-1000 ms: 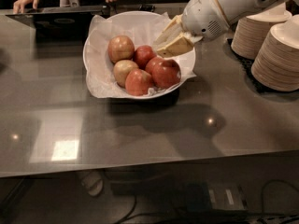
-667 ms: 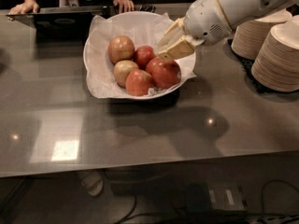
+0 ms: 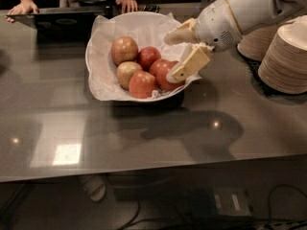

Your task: Pick apple from white bowl

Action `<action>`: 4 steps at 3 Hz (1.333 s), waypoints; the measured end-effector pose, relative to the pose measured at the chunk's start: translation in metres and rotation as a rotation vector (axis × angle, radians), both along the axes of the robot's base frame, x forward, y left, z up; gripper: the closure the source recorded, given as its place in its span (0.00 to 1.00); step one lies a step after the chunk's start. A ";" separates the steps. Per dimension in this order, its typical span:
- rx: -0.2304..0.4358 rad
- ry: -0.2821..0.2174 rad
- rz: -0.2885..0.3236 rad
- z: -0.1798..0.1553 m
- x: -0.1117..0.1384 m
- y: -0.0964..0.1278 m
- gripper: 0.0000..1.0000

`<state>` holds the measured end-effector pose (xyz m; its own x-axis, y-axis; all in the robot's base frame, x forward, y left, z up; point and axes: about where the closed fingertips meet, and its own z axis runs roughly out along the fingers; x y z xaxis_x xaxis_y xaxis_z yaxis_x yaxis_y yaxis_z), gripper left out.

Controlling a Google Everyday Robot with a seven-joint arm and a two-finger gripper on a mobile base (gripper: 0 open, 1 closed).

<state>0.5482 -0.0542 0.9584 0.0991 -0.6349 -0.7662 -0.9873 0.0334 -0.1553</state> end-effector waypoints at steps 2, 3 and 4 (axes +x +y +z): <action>0.003 0.008 -0.003 -0.004 0.002 -0.001 0.34; 0.004 0.019 -0.007 -0.010 0.004 -0.003 0.45; 0.005 0.043 -0.007 -0.020 0.009 -0.003 0.42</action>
Offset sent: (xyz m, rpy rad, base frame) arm 0.0070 -0.0080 -0.0136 0.0067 0.0246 -0.0175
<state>0.5577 -0.0572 0.9380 0.0616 -0.6319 -0.7726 -0.9928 0.0410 -0.1127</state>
